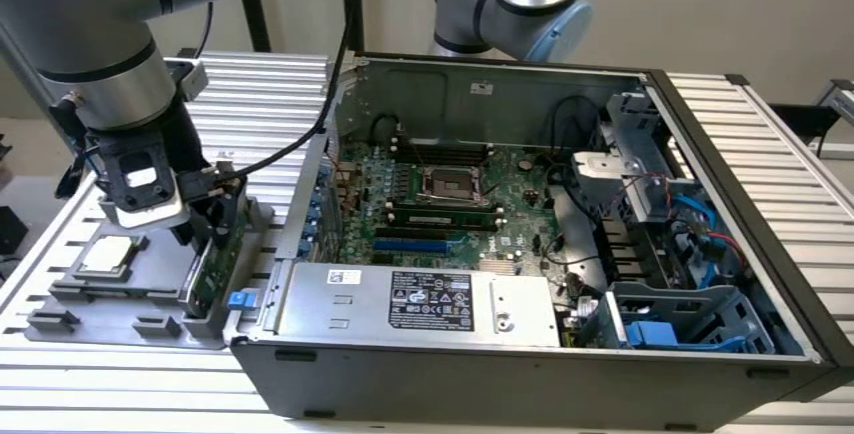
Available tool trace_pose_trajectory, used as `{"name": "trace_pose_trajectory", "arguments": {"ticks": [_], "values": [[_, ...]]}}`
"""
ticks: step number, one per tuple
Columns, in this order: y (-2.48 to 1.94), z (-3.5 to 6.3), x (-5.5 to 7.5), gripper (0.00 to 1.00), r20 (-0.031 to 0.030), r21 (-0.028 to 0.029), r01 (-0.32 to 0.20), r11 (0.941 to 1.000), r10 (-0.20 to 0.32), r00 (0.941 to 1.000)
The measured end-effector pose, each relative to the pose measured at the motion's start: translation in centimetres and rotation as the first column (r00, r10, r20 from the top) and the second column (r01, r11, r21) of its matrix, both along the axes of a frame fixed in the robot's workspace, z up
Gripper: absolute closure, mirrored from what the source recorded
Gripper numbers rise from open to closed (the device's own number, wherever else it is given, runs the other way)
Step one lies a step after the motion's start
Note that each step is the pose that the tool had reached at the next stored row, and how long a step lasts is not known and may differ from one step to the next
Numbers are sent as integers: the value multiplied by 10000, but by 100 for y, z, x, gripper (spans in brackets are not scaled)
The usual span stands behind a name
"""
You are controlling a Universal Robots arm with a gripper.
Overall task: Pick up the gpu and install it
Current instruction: 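Pick up the gpu and move the gpu toward the slot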
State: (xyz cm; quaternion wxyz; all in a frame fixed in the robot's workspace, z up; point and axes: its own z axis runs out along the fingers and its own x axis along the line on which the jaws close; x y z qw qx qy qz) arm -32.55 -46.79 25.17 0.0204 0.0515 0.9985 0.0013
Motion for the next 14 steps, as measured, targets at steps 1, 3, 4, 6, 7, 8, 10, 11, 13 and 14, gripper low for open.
{"name": "trace_pose_trajectory", "arguments": {"ticks": [1,3,4,6,7,8,10,11,13,14], "values": [[1,-5,-2,52,42,3,0,10000,0,10000],[4,-17,-8,52,160,23,0,10000,0,9999],[6,-24,-15,52,217,31,-1,10000,0,9998],[7,-45,-38,52,298,40,-1,10000,0,9996],[8,-62,-46,52,314,50,-1,10000,-1,9995],[8,-78,-53,52,320,55,0,10000,-1,9995],[8,-111,-55,52,322,87,-1,10000,-1,9995],[8,-123,-55,52,322,110,-1,9999,-2,9995],[9,-134,-56,52,320,139,0,9999,-5,9995],[9,-136,-56,52,319,142,1,9999,-5,9995]]}}
